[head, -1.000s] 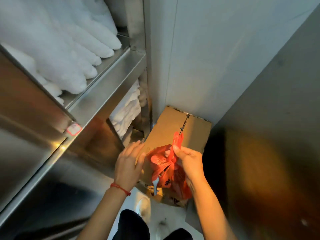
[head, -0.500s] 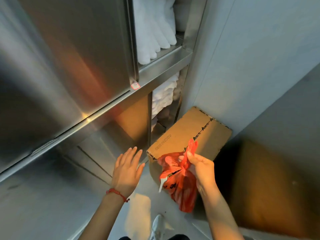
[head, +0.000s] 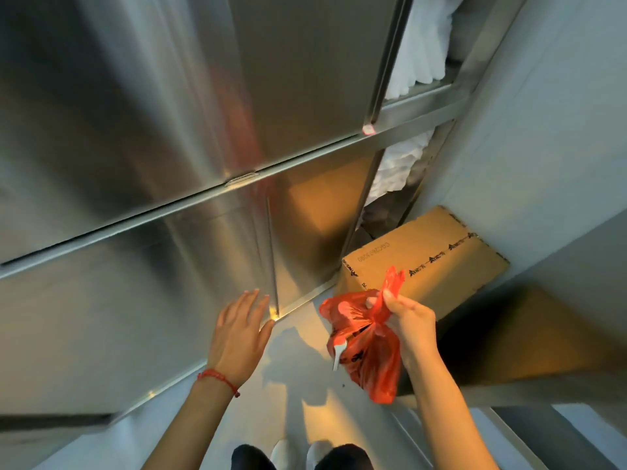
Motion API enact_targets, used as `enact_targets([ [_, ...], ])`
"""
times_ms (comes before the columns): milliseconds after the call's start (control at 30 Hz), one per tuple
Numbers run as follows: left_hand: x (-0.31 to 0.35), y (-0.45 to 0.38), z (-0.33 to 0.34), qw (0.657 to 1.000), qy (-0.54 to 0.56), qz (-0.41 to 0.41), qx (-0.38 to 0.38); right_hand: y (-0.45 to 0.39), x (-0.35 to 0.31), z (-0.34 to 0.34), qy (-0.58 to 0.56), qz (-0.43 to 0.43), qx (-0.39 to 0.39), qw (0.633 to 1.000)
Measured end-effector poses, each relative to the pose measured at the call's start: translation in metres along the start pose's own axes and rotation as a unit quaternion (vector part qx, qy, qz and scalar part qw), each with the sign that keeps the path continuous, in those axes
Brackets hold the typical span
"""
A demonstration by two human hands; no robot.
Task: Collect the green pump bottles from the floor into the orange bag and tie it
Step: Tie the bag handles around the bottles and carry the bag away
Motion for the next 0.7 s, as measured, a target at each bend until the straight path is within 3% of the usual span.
enact_targets([
  [300, -0.045, 0.108, -0.005, 0.988, 0.0, -0.152, 0.034, 0.048, 0.044, 0.042, 0.062, 0.042, -0.132, 0.988],
  [700, -0.099, 0.277, -0.014, 0.929, 0.019, -0.355, 0.1, 0.136, 0.102, 0.125, 0.157, 0.052, -0.316, 0.934],
])
Point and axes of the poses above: each hand's wrist, its own y-axis away from the middle knuckle, its own z-axis out of the palm, x = y × z, the point moved 7 cm from there along -y, towards the middle knuckle, and after that the axes turned 2 degrees about -x, right-handed, at the moved point
